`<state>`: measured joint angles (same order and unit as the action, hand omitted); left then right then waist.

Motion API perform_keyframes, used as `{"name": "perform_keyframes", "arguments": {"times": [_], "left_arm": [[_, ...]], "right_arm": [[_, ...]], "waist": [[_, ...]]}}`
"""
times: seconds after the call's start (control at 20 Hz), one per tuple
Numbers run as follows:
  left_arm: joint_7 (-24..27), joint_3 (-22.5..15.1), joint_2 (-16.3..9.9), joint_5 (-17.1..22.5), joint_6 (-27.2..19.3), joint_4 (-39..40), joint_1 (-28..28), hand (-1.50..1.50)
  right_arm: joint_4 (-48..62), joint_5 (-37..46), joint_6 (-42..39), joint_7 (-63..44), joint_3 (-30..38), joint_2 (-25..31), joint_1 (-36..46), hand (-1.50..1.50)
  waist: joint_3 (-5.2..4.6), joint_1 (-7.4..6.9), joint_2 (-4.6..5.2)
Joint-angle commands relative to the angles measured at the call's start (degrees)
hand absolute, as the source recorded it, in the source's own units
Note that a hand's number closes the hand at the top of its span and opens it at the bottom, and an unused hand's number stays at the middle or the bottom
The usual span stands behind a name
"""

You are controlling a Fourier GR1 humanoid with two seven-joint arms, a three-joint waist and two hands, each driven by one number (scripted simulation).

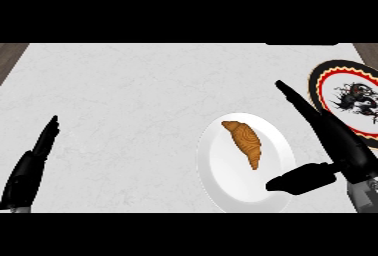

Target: Pick the croissant from the plate and place it in the plate

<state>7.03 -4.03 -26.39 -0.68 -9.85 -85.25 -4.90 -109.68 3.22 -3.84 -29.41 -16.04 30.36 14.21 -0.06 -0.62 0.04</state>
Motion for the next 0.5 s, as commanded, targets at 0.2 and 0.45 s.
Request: {"name": "perform_keyframes", "arguments": {"times": [0.2,0.45], "left_arm": [[1.6,1.5,0.3,-0.5,1.3,-3.6,-4.9,0.0],[2.9,4.3,-0.6,0.8,4.2,0.8,-1.7,0.0]], "right_arm": [[11.1,1.7,-9.4,-6.3,-3.5,-2.6,9.0,-1.5],[18.8,5.1,-16.0,-2.9,-4.7,-1.4,12.1,-1.5]], "waist": [[0.05,-0.4,-0.03],[0.05,-0.17,0.08]]}}
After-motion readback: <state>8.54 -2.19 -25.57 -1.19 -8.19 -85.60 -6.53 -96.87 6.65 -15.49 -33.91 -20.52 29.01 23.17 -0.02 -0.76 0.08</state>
